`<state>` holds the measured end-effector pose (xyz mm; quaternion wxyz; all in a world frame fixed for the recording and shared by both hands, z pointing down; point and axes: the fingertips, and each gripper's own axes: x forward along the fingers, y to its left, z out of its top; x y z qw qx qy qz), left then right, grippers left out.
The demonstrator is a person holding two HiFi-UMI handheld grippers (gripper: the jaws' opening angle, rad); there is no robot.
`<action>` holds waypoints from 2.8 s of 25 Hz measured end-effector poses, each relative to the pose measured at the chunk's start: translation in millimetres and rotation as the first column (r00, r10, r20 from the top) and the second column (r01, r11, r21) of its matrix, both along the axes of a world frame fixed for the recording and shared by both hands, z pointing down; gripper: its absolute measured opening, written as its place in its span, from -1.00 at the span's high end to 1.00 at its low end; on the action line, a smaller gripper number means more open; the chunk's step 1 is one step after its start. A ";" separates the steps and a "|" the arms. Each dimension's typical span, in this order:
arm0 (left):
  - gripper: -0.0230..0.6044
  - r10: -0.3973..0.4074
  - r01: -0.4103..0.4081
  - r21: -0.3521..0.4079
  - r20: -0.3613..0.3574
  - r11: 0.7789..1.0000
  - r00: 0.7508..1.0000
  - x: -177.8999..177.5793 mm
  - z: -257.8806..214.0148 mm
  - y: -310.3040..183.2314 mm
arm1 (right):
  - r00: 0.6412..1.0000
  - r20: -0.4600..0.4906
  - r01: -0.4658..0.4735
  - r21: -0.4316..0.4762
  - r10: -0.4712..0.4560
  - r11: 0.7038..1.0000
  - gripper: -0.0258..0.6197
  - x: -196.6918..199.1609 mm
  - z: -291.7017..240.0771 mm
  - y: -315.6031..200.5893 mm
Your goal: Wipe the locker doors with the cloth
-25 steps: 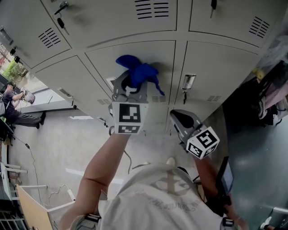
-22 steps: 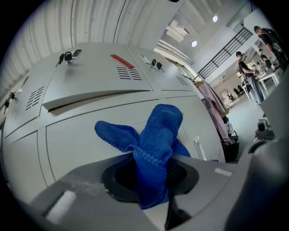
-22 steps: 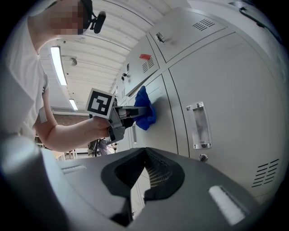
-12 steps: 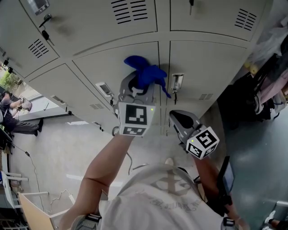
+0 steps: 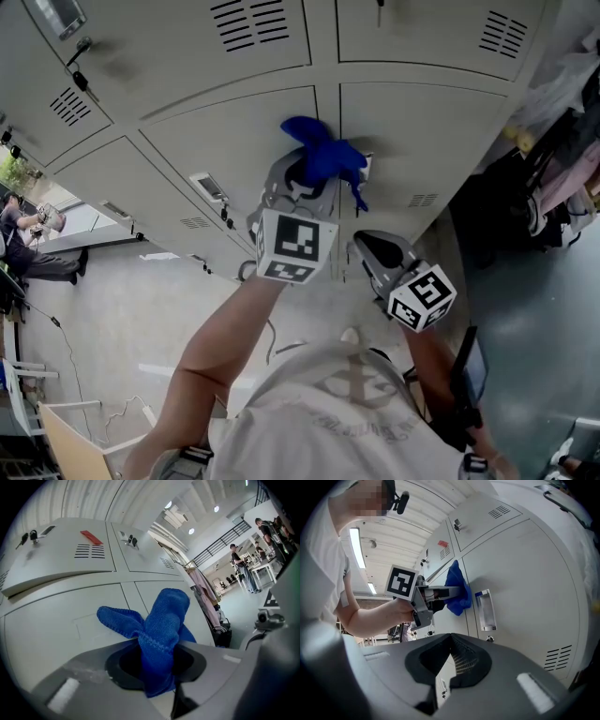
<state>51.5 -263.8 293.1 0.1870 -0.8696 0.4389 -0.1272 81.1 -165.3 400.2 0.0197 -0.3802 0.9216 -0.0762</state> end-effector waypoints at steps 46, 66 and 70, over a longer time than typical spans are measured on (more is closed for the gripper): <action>0.54 -0.143 0.139 -0.087 -0.040 0.986 0.989 -144.6 24.8 -8.5 | 0.994 0.002 0.114 -0.015 -0.114 0.993 0.90 -84.5 2.9 -3.5; 0.53 -0.282 0.259 -0.140 -0.180 0.956 0.942 -231.1 15.1 -12.2 | 0.993 -0.020 0.112 -0.031 -0.113 0.993 0.90 -108.9 4.8 2.5; 0.53 -0.313 0.294 -0.132 -0.157 0.947 0.937 -246.7 20.7 -14.2 | 0.993 -0.019 0.115 -0.031 -0.116 0.993 0.90 -110.4 4.6 1.9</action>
